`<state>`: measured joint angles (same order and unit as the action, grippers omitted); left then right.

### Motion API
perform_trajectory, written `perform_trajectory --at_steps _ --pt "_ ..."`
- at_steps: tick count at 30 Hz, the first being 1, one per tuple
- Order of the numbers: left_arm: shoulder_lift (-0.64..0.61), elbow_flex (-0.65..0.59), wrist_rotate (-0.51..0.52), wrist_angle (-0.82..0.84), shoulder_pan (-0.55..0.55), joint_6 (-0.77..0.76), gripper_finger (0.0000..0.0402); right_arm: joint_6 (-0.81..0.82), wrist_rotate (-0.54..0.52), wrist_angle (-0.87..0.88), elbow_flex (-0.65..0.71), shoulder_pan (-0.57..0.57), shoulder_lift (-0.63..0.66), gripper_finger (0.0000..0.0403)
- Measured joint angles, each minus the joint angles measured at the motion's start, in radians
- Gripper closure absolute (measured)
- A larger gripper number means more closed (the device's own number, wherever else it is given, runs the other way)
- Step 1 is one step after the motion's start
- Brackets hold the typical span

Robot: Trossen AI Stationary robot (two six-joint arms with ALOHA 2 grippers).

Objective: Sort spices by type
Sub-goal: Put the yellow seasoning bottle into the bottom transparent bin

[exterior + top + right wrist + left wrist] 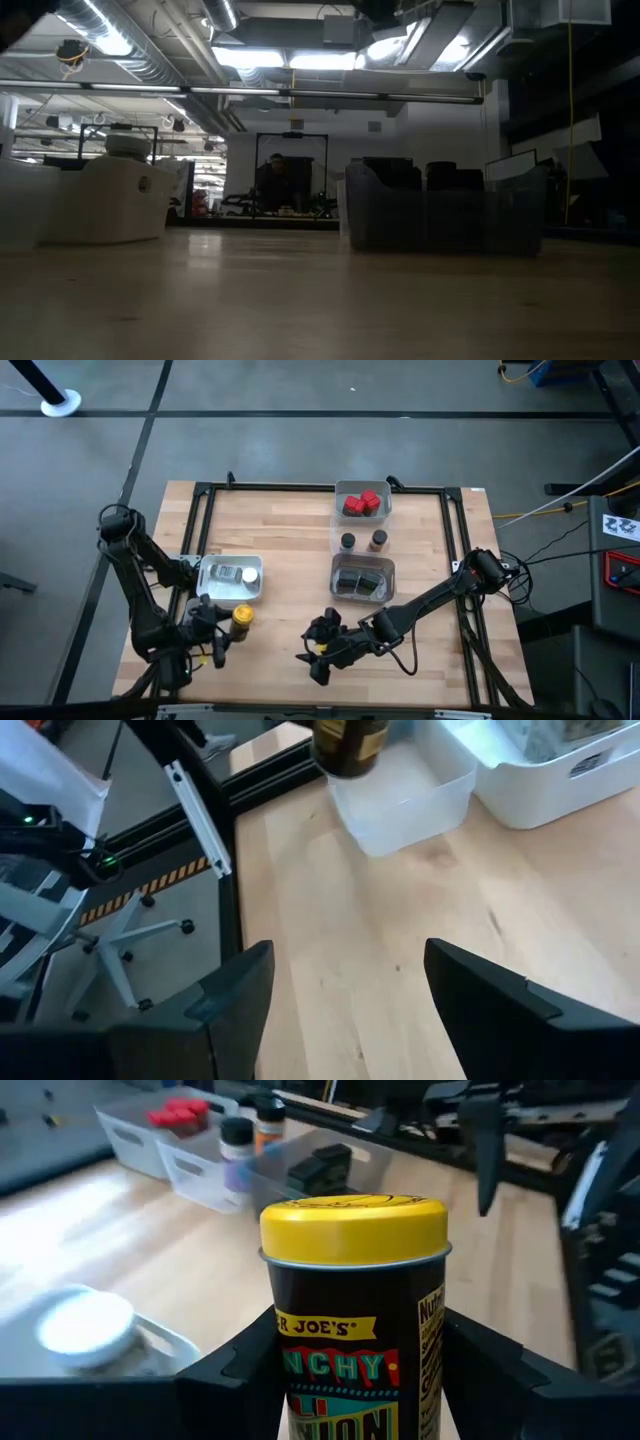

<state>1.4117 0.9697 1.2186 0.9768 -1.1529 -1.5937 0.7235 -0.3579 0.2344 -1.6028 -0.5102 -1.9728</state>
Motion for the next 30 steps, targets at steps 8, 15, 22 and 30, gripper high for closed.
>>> perform_trajectory --at_steps 8,15,22,30 --pt "0.0 -0.126 0.016 0.027 0.006 -0.076 0.0206 0.0 -0.051 0.0 0.0 0.0 0.0 0.0143" --pt "0.002 -0.262 0.017 0.014 -0.001 -0.196 0.0207 0.0 -0.054 0.0 0.0 -0.001 0.0 0.0143" --pt "0.002 -0.324 0.007 0.001 -0.005 -0.22 0.0207 -0.004 -0.054 0.0 0.0 -0.001 0.0 0.0143" --pt "0.012 -0.391 0.002 -0.137 -0.005 -0.169 0.0207 -0.051 -0.119 0.001 0.0 0.0 0.0 0.0143"
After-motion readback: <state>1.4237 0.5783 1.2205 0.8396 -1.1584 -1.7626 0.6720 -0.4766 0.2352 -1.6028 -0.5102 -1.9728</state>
